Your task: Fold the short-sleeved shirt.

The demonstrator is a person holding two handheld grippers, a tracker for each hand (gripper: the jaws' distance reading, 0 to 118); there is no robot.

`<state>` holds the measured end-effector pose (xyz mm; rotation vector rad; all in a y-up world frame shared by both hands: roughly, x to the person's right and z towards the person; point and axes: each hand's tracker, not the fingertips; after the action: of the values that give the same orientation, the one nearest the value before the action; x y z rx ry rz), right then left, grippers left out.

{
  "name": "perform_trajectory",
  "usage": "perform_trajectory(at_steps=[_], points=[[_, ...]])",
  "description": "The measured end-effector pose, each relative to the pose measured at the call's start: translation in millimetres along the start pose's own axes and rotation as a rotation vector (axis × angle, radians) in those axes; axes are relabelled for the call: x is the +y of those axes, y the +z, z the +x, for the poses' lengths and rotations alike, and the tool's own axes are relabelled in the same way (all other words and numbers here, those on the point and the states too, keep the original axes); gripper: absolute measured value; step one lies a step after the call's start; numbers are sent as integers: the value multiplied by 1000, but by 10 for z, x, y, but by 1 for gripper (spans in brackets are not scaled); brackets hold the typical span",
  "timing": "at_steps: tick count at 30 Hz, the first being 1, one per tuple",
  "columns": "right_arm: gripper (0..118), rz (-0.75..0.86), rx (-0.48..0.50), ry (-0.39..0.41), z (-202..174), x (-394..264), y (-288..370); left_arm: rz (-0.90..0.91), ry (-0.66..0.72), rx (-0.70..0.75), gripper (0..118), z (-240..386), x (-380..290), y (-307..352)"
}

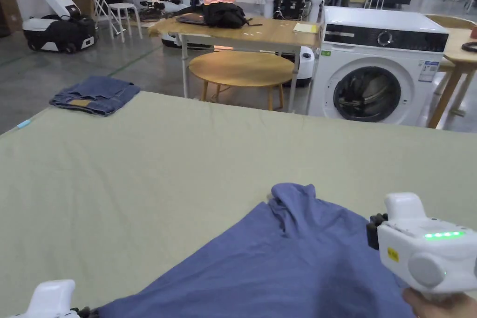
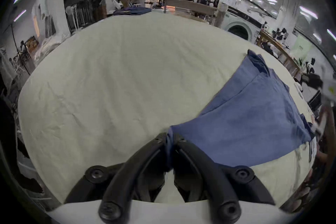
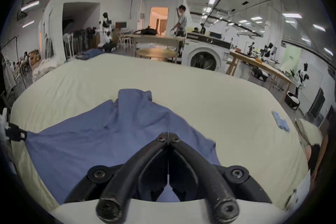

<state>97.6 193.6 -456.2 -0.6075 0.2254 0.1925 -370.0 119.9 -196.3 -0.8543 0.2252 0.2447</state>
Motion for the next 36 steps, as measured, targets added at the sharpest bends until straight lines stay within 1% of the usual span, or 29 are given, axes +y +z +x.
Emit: perform_trajectory(at_steps=[1, 2, 3, 4, 5, 6, 7, 9, 10, 13, 16, 17, 20, 21, 23, 24, 25, 27, 28, 30, 31, 32, 33, 36], points=[[1, -17, 11, 8, 37, 109, -132, -3, -12, 7, 0, 1, -16, -3], [8, -53, 21, 12, 78, 237, -318, -7, -24, 8, 0, 0, -32, -6], [22, -91, 30, 11, 100, 338, -476, -20, -25, 7, 0, -3, -26, -17], [45, -127, 32, 23, 104, 429, -659, -18, -11, -3, 0, -14, -36, -19], [59, -157, 51, 26, 113, 471, -775, -16, -7, -5, 0, -18, -41, -14], [62, -212, 86, 23, 126, 512, -957, -21, -5, -2, 0, -16, -33, -19], [61, -264, 83, 28, 122, 543, -1118, -26, -1, -4, 0, -22, -26, -28], [61, -305, 93, 51, 108, 584, -1365, -19, 4, 0, 0, -20, -9, -19], [61, -321, 100, 56, 54, 571, -1382, -18, 7, -1, 0, -19, 4, -12], [61, -365, 89, 73, 13, 562, -1653, -12, 6, 0, 0, 6, 26, 19], [62, -416, 123, 86, -23, 539, -1880, -10, 12, 2, 0, 6, 43, 11], [61, -430, 120, 89, -53, 534, -1934, -10, 16, 5, 0, 6, 47, 6], [61, -433, 115, 104, -78, 513, -2030, -11, 27, 7, 0, 9, 43, 1], [58, -427, 110, 99, -88, 508, -2009, -10, 28, 7, 0, 14, 37, 6], [24, -424, 137, 66, -103, 507, -2001, -12, 20, 12, 0, 34, 27, 13], [4, -412, 136, 58, -158, 501, -1985, -14, 10, 16, 0, 57, 23, 16], [2, -404, 131, 72, -225, 490, -1988, -14, -1, 19, 0, 67, 23, 16], [2, -366, 67, 175, -335, 420, -1903, -14, -8, 19, 0, 72, 25, 26], [1, -346, 65, 194, -338, 411, -1850, -8, -5, 16, 0, 72, 18, 37], [1, -316, 107, 86, -273, 450, -1675, 5, 21, -5, 0, 49, 19, 80], [1, -269, 112, 54, -238, 485, -1530, 14, 25, -9, 0, 40, 21, 103], [1, -205, 72, 72, -213, 520, -1376, 26, 19, -4, 0, 39, 22, 122], [1, -163, 56, 86, -176, 557, -1235, 34, 8, 8, 0, 42, 31, 141], [1, -73, 38, 82, -27, 667, -753, 69, 23, -11, 0, 24, 92, 246]])
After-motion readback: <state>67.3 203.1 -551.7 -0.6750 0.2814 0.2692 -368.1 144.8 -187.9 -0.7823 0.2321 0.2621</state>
